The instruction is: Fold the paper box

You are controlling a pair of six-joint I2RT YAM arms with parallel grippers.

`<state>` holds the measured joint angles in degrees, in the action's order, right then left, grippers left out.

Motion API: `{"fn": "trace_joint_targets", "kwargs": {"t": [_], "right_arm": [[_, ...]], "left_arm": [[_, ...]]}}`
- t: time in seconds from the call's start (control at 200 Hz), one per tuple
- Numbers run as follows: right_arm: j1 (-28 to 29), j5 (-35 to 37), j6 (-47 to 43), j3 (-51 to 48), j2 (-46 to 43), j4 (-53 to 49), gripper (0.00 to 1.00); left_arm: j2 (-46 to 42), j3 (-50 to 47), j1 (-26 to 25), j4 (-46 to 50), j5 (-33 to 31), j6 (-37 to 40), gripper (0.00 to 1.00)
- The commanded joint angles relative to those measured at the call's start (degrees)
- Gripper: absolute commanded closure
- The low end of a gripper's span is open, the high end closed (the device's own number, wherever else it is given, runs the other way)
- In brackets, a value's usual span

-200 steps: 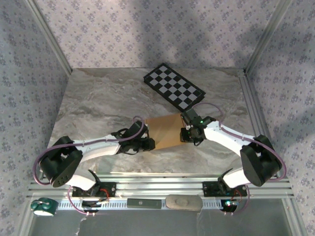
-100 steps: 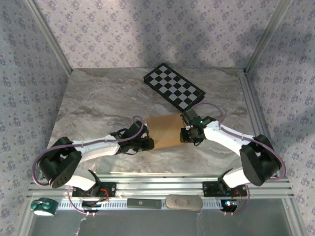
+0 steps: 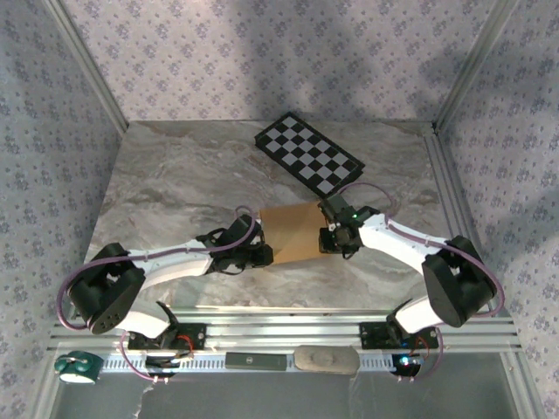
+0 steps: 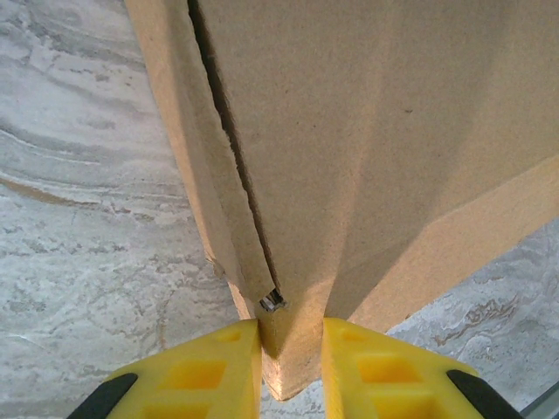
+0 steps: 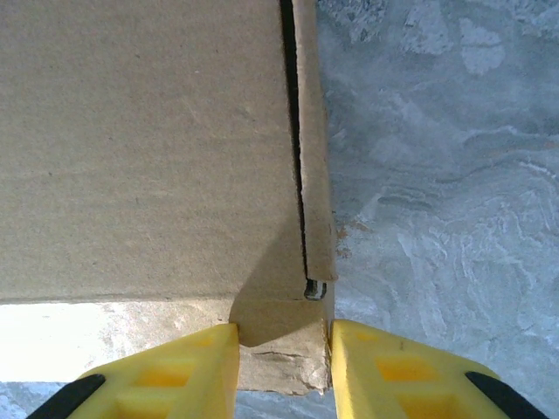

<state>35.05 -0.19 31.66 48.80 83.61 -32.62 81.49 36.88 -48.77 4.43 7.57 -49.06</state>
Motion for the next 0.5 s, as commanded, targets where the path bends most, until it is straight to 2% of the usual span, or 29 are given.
{"fn": "trace_joint_targets", "kwargs": {"t": [0.0, 0.25, 0.33, 0.495], "right_arm": [[0.5, 0.2, 0.2, 1.2, 0.7, -0.5, 0.65], [0.5, 0.9, 0.3, 0.4, 0.5, 0.1, 0.68], [0.6, 0.9, 0.3, 0.0, 0.3, 0.7, 0.72], [0.6, 1.1, 0.3, -0.7, 0.3, 1.4, 0.74]], "left_arm": [[0.3, 0.2, -0.4, 0.4, -1.7, 1.2, 0.77], [0.7, 0.1, -0.5, 0.7, -2.4, 1.6, 0.79], [0.7, 0.1, -0.5, 0.7, -2.7, 1.6, 0.81], [1.4, 0.7, -0.7, 1.2, -2.9, 1.9, 0.85]]}}
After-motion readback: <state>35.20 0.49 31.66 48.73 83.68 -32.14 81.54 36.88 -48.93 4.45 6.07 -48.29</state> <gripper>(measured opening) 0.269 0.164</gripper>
